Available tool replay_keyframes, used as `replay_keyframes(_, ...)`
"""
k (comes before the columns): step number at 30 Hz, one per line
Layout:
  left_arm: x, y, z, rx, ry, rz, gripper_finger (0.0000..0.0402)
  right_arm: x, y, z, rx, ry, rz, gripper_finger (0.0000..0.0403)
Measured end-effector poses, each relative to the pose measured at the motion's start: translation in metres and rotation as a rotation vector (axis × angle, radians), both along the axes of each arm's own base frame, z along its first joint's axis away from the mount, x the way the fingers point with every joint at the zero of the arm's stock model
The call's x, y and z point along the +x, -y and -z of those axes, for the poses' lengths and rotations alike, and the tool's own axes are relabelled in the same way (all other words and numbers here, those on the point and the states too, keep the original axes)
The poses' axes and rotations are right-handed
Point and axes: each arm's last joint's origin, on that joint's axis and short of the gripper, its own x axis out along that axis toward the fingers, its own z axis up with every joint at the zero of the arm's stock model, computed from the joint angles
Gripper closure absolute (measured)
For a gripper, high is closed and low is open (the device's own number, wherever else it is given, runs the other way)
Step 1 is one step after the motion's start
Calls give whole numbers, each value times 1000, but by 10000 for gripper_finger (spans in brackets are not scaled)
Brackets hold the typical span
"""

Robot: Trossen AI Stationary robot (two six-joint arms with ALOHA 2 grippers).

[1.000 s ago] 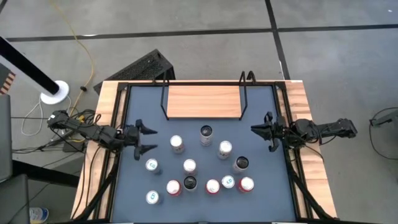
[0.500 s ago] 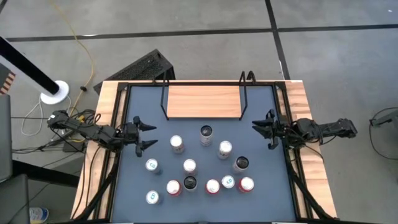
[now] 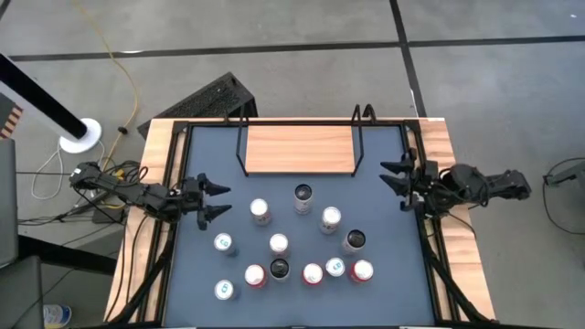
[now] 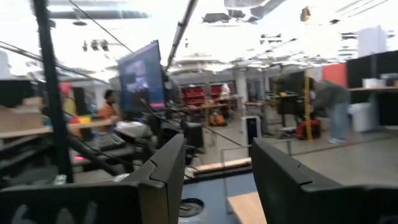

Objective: Place canned beverage on shelf
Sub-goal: Put the top white and pink soda can on the shelf

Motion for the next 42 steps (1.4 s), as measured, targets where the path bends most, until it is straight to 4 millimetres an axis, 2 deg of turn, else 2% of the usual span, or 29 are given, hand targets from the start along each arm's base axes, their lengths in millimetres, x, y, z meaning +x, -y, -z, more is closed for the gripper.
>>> replay_keyframes(8,-1,-1,-8,34,35,-39,90,15,0,-19,6,-110,85,232)
replay_keyframes(13,-5,-3,-39,88,109,-41,90,34,-3,-34,-17,-242,106,232)
replay_keyframes(18,-8,-4,-56,139,126,-74,90,52,-6,-50,-39,-338,103,231)
replay_keyframes(25,-16,-8,-72,128,8,-115,90,71,-11,-72,-62,-431,85,202)
replay_keyframes(30,-24,-11,-84,94,-45,-109,90,90,-15,-76,-72,-464,55,177)
replay_keyframes(34,-29,-12,-84,63,-118,-98,90,107,-17,-75,-74,-495,53,176)
replay_keyframes(42,-29,-13,-81,49,-150,-100,90,160,-26,-70,-143,-605,47,175)
